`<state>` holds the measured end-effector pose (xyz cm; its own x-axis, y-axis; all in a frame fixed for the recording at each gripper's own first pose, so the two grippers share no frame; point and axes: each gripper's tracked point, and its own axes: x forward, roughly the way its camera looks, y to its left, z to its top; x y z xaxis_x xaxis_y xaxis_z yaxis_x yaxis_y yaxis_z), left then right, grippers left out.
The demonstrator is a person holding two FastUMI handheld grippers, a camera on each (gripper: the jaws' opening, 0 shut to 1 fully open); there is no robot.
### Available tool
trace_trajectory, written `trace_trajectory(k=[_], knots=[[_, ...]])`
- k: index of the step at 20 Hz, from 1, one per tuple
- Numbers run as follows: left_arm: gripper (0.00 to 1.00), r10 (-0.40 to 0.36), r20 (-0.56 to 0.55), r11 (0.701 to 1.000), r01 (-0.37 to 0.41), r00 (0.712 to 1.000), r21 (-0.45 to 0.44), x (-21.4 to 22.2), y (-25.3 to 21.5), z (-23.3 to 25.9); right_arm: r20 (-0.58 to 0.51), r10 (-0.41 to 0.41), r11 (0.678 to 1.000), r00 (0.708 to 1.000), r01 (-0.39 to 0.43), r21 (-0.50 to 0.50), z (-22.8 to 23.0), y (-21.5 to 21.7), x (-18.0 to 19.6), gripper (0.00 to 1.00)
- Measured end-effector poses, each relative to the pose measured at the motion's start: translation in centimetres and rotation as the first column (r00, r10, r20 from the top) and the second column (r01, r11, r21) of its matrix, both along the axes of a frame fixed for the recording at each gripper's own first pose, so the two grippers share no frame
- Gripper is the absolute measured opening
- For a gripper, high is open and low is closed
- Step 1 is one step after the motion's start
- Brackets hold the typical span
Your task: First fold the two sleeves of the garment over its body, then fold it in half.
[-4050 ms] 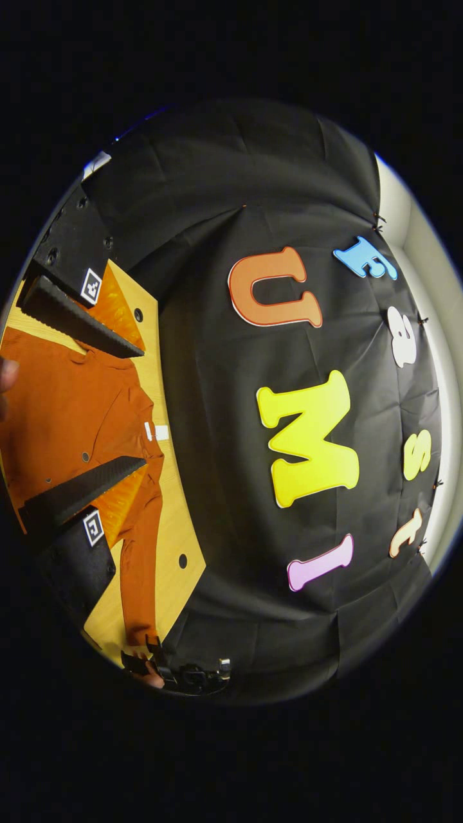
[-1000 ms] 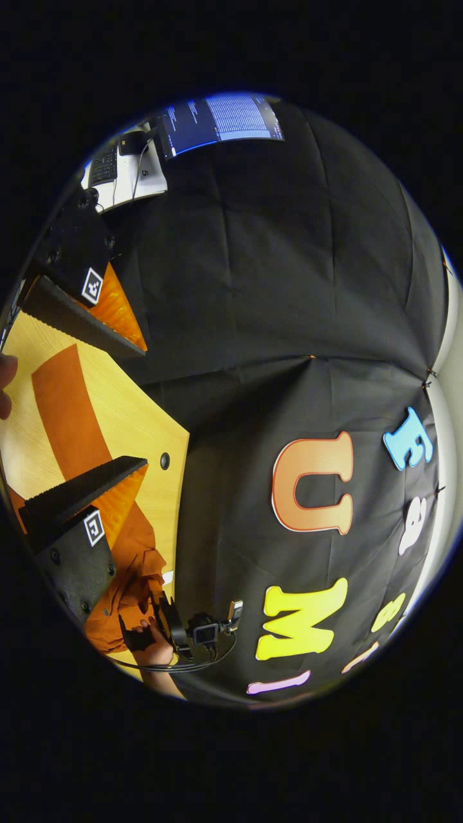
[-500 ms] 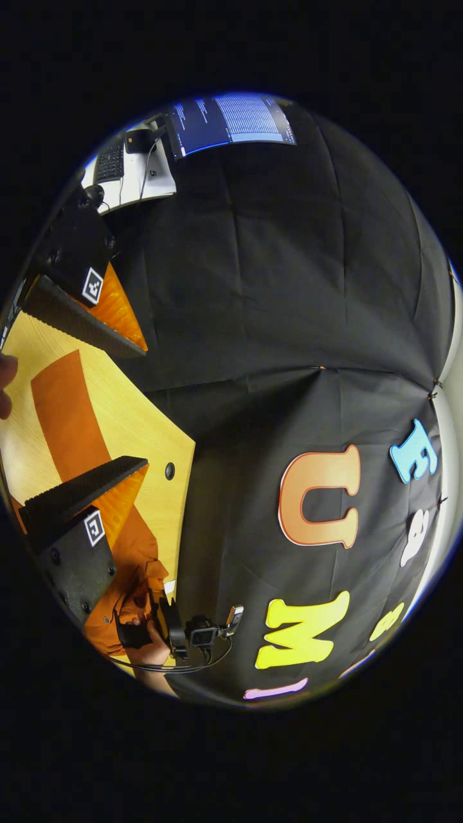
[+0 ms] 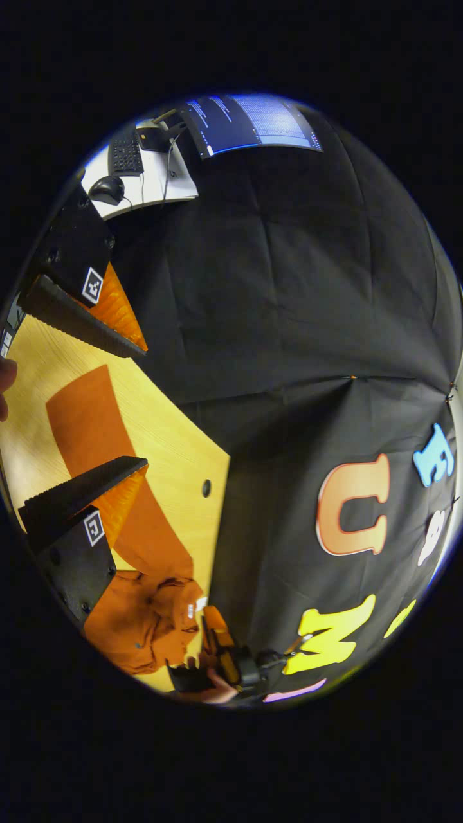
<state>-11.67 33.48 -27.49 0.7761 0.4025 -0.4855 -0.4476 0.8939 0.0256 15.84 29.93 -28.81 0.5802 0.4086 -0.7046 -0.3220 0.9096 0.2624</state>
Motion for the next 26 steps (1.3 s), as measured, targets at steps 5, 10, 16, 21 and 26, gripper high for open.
trace_trajectory(k=[5, 10, 16, 21, 26], knots=[[1.00, -0.010, -0.139, 0.998, 0.002, 0.990, -0.059, 0.4, 1.7, -7.6, 0.046, 0.062, 0.998, 0.997, -0.063, 0.015, 4.2, -2.6, -4.6, 0.44], [1.00, -0.010, -0.223, 0.995, -0.011, 0.975, -0.096, 1.4, 2.3, -11.2, 0.097, 0.070, 0.997, 0.993, -0.068, -0.025, 7.2, -7.5, -8.0, 0.65], [0.93, 0.031, -0.232, 0.993, -0.056, 0.972, -0.103, 1.6, 1.6, -11.8, 0.111, -0.015, 1.000, 0.994, 0.016, -0.007, 9.5, -11.4, -9.6, 0.65], [0.54, 0.022, -0.217, 0.994, -0.046, 0.976, -0.104, 2.7, 0.6, -11.8, 0.129, -0.008, 1.000, 0.992, 0.009, -0.007, 11.4, -12.7, -11.1, 0.65], [0.09, -0.012, -0.179, 0.993, -0.009, 0.984, -0.118, 5.6, -0.3, -9.5, 0.152, -0.055, 0.998, 0.987, 0.056, -0.007, 12.7, -15.8, -11.7, 0.65]])
